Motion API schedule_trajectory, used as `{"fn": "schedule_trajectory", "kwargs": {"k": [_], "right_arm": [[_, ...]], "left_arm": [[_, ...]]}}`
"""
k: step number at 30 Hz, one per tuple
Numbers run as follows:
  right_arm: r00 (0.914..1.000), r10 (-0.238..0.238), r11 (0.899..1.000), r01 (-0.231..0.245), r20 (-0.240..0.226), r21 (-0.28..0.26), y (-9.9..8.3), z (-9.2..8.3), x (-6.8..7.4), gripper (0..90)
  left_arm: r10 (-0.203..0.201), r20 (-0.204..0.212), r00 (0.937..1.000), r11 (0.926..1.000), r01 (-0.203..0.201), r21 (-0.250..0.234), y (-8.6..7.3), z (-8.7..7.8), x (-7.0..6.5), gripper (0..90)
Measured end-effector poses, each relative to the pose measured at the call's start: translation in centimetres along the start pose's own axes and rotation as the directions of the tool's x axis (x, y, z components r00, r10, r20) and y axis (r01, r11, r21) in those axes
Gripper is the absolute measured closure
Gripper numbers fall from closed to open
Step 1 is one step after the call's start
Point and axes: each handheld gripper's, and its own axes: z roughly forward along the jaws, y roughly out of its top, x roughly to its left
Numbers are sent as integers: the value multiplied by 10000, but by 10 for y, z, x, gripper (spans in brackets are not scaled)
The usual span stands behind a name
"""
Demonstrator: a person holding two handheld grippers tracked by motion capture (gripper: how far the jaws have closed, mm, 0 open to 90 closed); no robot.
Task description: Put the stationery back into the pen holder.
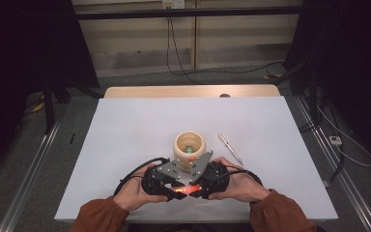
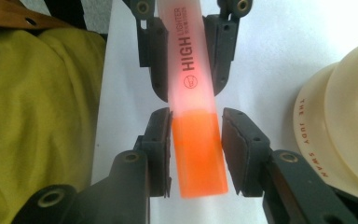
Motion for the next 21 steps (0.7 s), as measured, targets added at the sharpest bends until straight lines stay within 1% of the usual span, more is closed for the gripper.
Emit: {"fn": "schedule_trajectory", "kwargs": {"k": [1,2,3,4,5,6,7,8,9,10,11,12,13,14,16,17,18,19,20,21], "right_arm": [[9999,117,9999,-117,-30,-53,-1,-1,0,619],[9998,165,9998,-166,-57,-108,-2,-2,-1,586],[9995,329,9993,-329,-19,-181,-3,-3,-1,548],[9990,439,9988,-439,-26,-230,-4,-4,-1,524],[9985,542,9980,-543,-42,-315,-5,-5,-2,498],[9976,692,9971,-691,13,-321,-7,-6,-1,482],[9967,796,9961,-790,141,-393,-9,-7,-2,458],[9949,975,9943,-963,240,-464,-11,-9,-2,422],[9918,1238,9910,-1220,317,-547,-14,-11,-3,403],[9895,1399,9884,-1374,366,-640,-17,-13,-4,388],[9869,1546,9859,-1511,456,-720,-20,-15,-5,351],[9827,1779,9813,-1733,513,-833,-23,-17,-5,315],[9790,1958,9773,-1899,575,-935,-25,-19,-5,284],[9738,2185,9716,-2110,637,-1072,-28,-21,-6,269],[9672,2414,9651,-2307,795,-1240,-33,-24,-6,238],[9610,2632,9587,-2507,851,-1345,-36,-25,-7,203],[9558,2809,9533,-2673,874,-1404,-38,-26,-7,192],[9520,2911,9499,-2757,949,-1473,-40,-27,-8,184],[9473,3047,9453,-2879,994,-1534,-42,-28,-8,167],[9404,3257,9374,-3077,977,-1633,-45,-28,-9,155]], "left_arm": [[-61,-62,10000,10000,61,-33,-1,0,0,664],[-56,-107,9999,10000,56,-24,-2,0,1,664],[-129,-143,9998,9999,129,4,-2,-1,2,664],[-299,-334,9990,9995,295,-111,-3,-2,2,664],[-452,-331,9984,9987,445,-236,-4,-3,3,664],[-481,-338,9983,9985,472,-268,-5,-5,4,664],[-587,-376,9976,9977,573,-370,-6,-6,4,664],[-663,-321,9973,9968,647,-468,-7,-8,5,664],[-768,-316,9965,9951,747,-645,-8,-9,5,664],[-828,-236,9963,9929,804,-879,-9,-10,6,664],[-881,-476,9950,9940,847,-698,-9,-13,5,664],[-957,-220,9952,9900,928,-1058,-11,-12,7,664],[-1032,-283,9943,9884,993,-1151,-11,-14,7,664],[-1082,-234,9939,9868,1045,-1238,-12,-15,8,664],[-1186,-309,9925,9829,1130,-1455,-13,-18,9,664],[-1228,-309,9920,9811,1166,-1542,-13,-19,9,664],[-1263,-396,9912,9794,1183,-1636,-13,-20,9,664],[-1270,-334,9913,9782,1196,-1695,-14,-20,10,664],[-1258,-414,9912,9783,1170,-1710,-14,-22,10,664],[-1359,-404,9899,9744,1262,-1859,-14,-22,10,664]]}}
